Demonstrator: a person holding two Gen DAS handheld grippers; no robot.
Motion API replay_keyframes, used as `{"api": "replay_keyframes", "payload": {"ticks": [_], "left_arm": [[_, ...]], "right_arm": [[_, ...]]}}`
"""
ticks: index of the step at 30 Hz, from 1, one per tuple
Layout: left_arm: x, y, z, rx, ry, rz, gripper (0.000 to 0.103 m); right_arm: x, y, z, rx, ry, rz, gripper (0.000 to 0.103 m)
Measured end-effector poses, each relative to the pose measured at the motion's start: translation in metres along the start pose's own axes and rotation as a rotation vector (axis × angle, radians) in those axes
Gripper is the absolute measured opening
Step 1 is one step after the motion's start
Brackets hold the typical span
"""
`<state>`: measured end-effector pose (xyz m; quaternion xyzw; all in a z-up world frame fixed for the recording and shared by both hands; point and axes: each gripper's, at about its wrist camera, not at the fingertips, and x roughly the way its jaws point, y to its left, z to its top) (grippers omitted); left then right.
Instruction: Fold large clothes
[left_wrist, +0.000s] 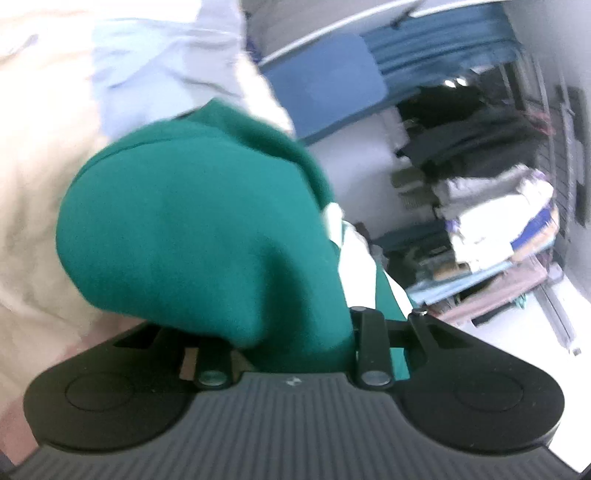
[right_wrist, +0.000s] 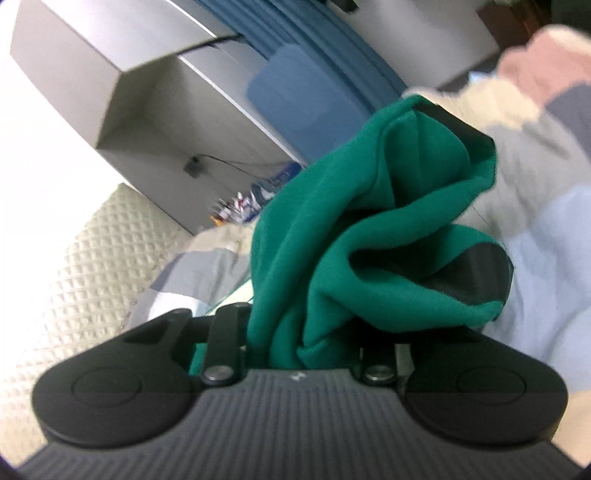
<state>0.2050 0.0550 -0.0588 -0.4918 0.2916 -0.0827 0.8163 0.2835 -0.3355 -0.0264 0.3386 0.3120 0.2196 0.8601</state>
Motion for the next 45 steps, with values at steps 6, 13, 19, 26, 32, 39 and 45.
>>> {"api": "replay_keyframes", "payload": {"ticks": [6, 13, 19, 26, 32, 39, 45], "left_arm": [[0.002, -0.061, -0.029, 0.076, 0.062, -0.076, 0.030], [0.037, -0.134, -0.097, 0.145, 0.178, -0.139, 0.027], [0.075, -0.214, -0.172, 0.242, 0.261, -0.233, 0.027], [0.132, -0.266, -0.262, 0.316, 0.366, -0.262, 0.027], [0.158, -0.258, -0.326, 0.357, 0.444, -0.237, 0.027], [0.155, -0.215, -0.339, 0.431, 0.492, -0.213, 0.027], [0.155, -0.190, -0.343, 0.462, 0.508, -0.211, 0.028]], "right_arm": [[-0.070, -0.003, 0.027, -0.029, -0.084, -0.011, 0.034], [-0.178, -0.025, 0.053, -0.063, -0.193, -0.079, 0.033], [-0.282, -0.055, 0.067, -0.065, -0.313, -0.150, 0.033], [-0.369, -0.103, 0.059, -0.030, -0.396, -0.263, 0.033], [-0.382, -0.141, 0.027, 0.034, -0.411, -0.327, 0.033], [-0.387, -0.180, -0.025, 0.138, -0.393, -0.338, 0.033], [-0.398, -0.207, -0.078, 0.223, -0.401, -0.328, 0.034]]}}
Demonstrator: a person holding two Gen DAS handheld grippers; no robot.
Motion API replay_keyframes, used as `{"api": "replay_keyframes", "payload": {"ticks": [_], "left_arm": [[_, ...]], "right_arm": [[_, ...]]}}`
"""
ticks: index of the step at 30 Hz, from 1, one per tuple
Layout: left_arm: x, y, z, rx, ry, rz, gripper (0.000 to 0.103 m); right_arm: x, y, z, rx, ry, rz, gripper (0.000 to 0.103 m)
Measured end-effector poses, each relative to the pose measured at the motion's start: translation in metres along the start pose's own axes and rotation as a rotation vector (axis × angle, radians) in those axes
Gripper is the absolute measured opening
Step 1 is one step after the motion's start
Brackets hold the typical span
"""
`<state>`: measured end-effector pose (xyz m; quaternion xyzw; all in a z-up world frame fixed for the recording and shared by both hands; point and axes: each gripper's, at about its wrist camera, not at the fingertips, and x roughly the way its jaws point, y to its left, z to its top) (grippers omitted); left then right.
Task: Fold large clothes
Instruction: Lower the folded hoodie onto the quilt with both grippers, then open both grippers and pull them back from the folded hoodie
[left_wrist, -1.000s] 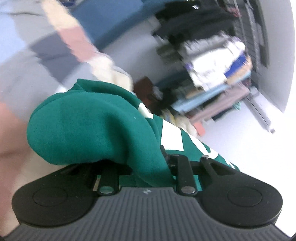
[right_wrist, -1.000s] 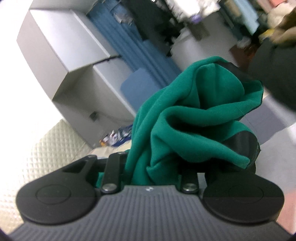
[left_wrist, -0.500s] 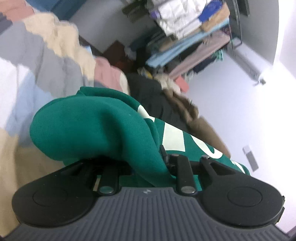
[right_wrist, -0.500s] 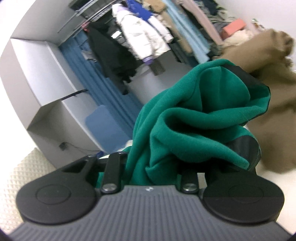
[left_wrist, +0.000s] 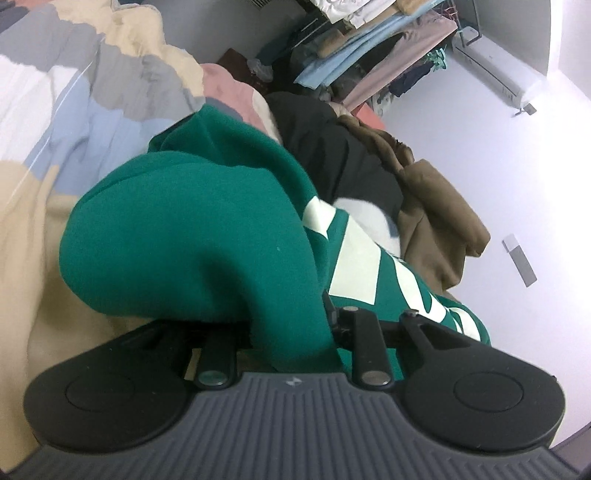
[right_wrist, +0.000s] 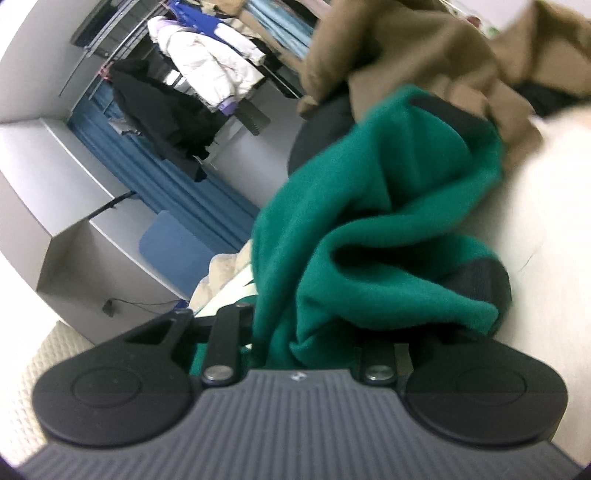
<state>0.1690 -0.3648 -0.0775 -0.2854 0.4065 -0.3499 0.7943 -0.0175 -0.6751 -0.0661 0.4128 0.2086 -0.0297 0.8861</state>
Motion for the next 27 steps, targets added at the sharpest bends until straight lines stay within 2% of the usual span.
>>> {"api": "replay_keyframes", "payload": {"ticks": [2, 5, 9, 14, 17, 19, 22, 27], "left_arm": [[0.002, 0.002, -0.003, 0.020, 0.018, 0.020, 0.033], [0.003, 0.001, -0.003, 0.057, 0.042, 0.050, 0.034], [-0.004, -0.004, -0.007, 0.066, 0.056, 0.074, 0.038], [-0.015, -0.013, -0.009, 0.071, 0.087, 0.117, 0.065], [-0.028, -0.022, -0.011, 0.091, 0.082, 0.154, 0.073], [-0.040, -0.030, -0.011, 0.114, 0.067, 0.176, 0.075], [-0.061, -0.044, -0.009, 0.164, 0.055, 0.213, 0.075], [-0.103, -0.080, -0.002, 0.274, -0.018, 0.290, 0.075]], "right_arm": [[0.000, -0.004, -0.006, 0.004, 0.007, 0.000, 0.037], [0.000, -0.015, -0.015, 0.040, 0.023, 0.011, 0.045], [0.001, -0.025, -0.025, 0.087, 0.017, 0.011, 0.048], [-0.003, -0.020, -0.022, 0.136, 0.032, -0.014, 0.049], [-0.012, -0.017, -0.023, 0.161, 0.046, -0.052, 0.054], [-0.024, -0.017, -0.025, 0.185, 0.064, -0.091, 0.057], [-0.054, -0.012, -0.029, 0.169, 0.064, -0.114, 0.055], [-0.095, 0.024, -0.019, 0.048, 0.033, -0.136, 0.058]]}}
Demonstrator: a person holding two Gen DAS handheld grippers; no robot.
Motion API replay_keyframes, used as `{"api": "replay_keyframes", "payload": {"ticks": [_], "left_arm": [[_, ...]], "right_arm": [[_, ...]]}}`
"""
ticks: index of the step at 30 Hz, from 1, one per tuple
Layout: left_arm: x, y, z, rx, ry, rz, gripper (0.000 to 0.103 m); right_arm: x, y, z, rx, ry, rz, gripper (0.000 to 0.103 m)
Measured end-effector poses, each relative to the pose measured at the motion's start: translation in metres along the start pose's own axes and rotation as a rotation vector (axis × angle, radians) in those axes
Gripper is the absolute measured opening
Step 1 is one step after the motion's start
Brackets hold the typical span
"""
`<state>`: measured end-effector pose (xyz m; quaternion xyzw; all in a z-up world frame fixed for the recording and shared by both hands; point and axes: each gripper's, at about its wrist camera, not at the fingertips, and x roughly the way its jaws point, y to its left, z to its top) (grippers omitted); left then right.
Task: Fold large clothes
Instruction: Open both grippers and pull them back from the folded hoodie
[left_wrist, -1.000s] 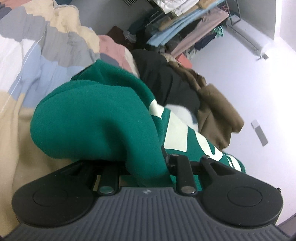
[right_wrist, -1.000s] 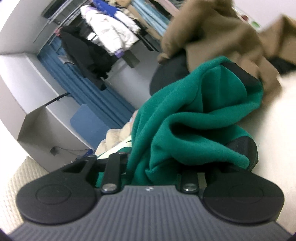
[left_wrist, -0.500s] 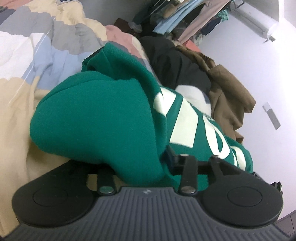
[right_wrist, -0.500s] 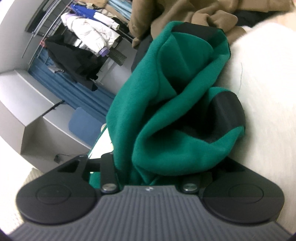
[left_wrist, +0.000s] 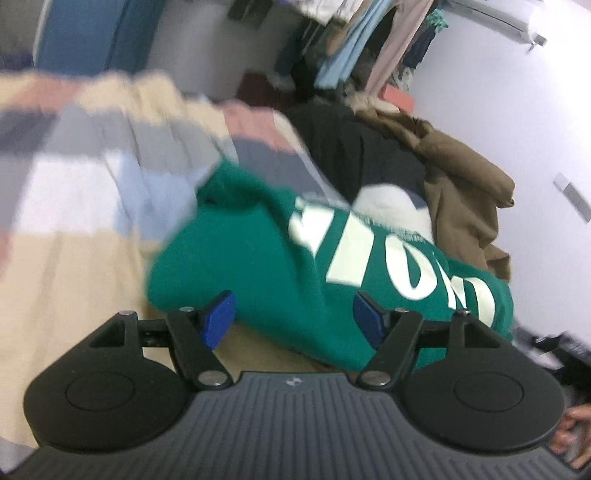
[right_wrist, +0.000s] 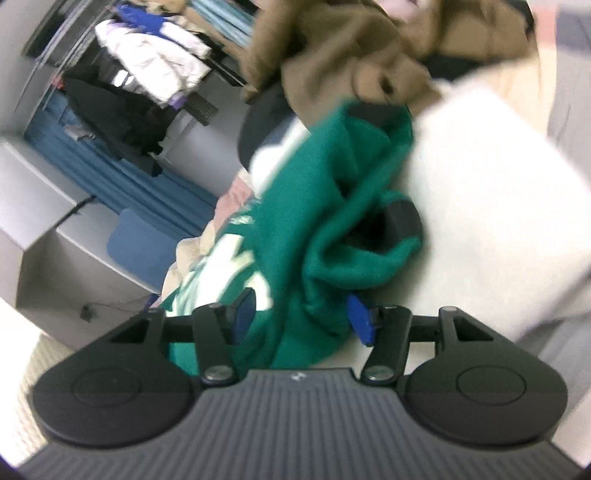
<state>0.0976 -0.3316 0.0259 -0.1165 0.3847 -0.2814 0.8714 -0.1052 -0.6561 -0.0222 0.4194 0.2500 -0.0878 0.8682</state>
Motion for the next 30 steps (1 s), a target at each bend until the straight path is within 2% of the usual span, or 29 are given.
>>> {"api": "replay_keyframes", "payload": {"ticks": [5, 7, 13, 19, 23, 27, 30], "left_arm": [[-0.054, -0.027, 0.010, 0.084, -0.077, 0.047, 0.075], [-0.076, -0.038, 0.009, 0.123, -0.108, 0.065, 0.075], [-0.137, -0.060, 0.000, 0.214, -0.177, 0.102, 0.075], [-0.185, -0.077, -0.021, 0.276, -0.226, 0.110, 0.075], [-0.206, -0.083, -0.038, 0.288, -0.254, 0.102, 0.075], [-0.217, -0.090, -0.054, 0.301, -0.289, 0.138, 0.075], [-0.224, -0.092, -0.062, 0.317, -0.295, 0.130, 0.075]], "right_arm": [[-0.034, 0.066, 0.007, -0.161, -0.065, 0.053, 0.058], [-0.038, 0.096, 0.007, -0.240, -0.042, 0.034, 0.058], [-0.053, 0.152, -0.015, -0.356, -0.031, 0.063, 0.058], [-0.073, 0.180, -0.046, -0.428, -0.065, 0.080, 0.058], [-0.086, 0.194, -0.073, -0.532, -0.103, 0.039, 0.058], [-0.092, 0.195, -0.092, -0.585, -0.114, -0.004, 0.058], [-0.099, 0.193, -0.106, -0.602, -0.122, -0.030, 0.058]]}}
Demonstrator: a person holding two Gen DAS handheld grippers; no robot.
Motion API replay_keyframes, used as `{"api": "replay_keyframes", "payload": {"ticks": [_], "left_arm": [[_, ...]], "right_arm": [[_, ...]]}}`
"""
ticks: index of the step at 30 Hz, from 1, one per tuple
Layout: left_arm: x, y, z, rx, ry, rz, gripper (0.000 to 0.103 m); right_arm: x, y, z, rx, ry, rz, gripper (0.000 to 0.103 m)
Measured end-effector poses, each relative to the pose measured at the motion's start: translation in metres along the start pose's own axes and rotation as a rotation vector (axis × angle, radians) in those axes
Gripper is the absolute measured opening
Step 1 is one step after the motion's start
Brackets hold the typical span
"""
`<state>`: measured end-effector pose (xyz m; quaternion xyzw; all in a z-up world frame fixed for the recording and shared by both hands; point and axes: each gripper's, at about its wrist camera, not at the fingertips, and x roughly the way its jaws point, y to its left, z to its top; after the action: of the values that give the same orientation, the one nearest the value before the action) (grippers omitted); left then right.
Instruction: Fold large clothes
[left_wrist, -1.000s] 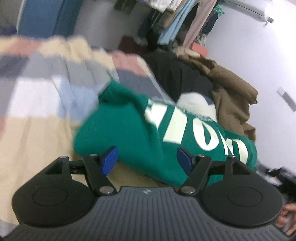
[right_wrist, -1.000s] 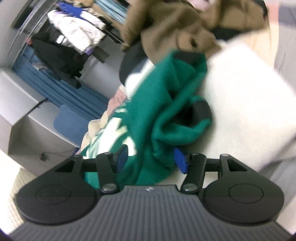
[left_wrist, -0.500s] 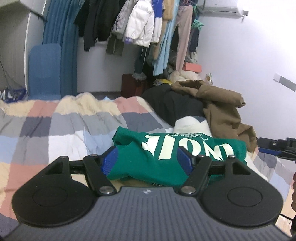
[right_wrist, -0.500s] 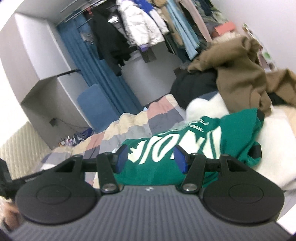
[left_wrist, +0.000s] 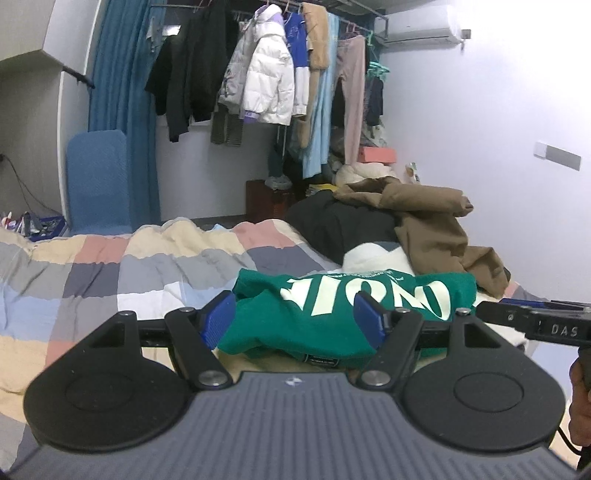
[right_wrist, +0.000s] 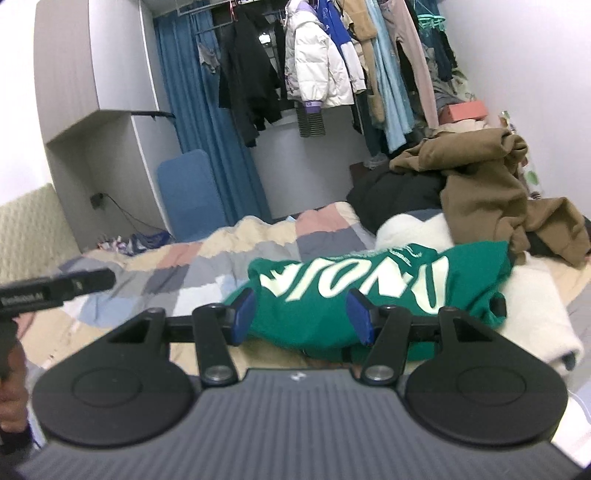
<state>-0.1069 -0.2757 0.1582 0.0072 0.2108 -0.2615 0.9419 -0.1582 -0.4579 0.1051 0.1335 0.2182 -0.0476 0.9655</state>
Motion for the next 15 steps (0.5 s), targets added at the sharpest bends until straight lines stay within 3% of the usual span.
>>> {"api": "replay_keyframes", "payload": {"ticks": [9, 15], "left_arm": [[0.004, -0.002, -0.012, 0.011, 0.009, -0.009, 0.078], [0.008, 0.001, -0.014, -0.003, 0.021, -0.009, 0.092]], "right_arm": [[-0.005, 0.008, -0.010, -0.020, -0.005, -0.045, 0.058], [-0.004, 0.017, -0.010, -0.039, -0.005, -0.043, 0.058]]}}
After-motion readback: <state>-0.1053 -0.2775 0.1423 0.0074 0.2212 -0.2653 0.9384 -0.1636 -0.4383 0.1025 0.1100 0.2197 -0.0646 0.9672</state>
